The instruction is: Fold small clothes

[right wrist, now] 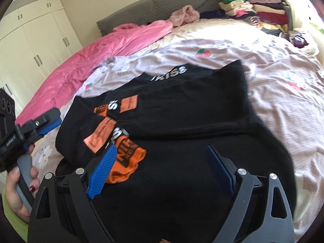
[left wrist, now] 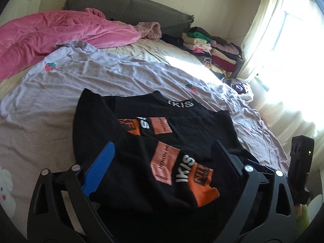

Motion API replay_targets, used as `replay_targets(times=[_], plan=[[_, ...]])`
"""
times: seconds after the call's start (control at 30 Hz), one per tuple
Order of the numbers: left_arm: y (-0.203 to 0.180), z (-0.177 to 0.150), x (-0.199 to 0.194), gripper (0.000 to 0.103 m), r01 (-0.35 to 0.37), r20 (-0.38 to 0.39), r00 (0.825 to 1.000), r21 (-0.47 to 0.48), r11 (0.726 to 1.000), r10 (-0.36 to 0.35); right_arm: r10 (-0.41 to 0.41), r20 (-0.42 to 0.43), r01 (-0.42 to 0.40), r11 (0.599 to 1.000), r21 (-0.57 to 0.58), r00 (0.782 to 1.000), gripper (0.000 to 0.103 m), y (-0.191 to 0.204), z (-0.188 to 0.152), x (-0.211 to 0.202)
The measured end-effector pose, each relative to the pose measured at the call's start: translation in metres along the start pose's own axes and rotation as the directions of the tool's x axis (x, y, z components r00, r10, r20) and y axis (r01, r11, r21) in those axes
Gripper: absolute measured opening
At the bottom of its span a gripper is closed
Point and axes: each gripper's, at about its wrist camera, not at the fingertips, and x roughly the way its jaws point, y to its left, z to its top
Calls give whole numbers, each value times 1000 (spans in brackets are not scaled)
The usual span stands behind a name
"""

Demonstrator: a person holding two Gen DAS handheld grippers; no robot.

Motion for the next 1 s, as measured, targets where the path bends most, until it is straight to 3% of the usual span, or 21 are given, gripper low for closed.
replay_targets(times=[0.17,0.23,0.43,0.47,0.63,0.7,0.8,1.0], plan=[[27,1,-5,93,-125,14,992,-18,992,125,26,-46,-28,999,-45,999,87,22,-4,17],[34,3,-6,93,-169,14,985,-16,985,169,34,-63,-37,998,-48,997,82,27,-6,23],[48,1,-5,93,-240,3,971,-20,970,240,45,-121,-51,998,-44,992,75,35,-10,45],[50,0,-4,93,-241,0,971,-23,970,241,48,-130,-54,998,-41,990,66,35,-10,49],[55,-5,-2,93,-246,-2,969,-22,969,246,63,-147,-70,997,-42,987,43,38,-12,66],[56,-7,-1,93,-251,-5,968,-19,968,251,80,-144,-86,996,-37,986,17,39,-12,67],[59,-8,1,93,-254,-10,967,-25,967,254,101,-122,-108,993,-55,987,12,44,-9,62],[62,-9,-2,93,-259,-3,966,-33,965,259,89,8,-87,984,-157,996,12,59,29,26]])
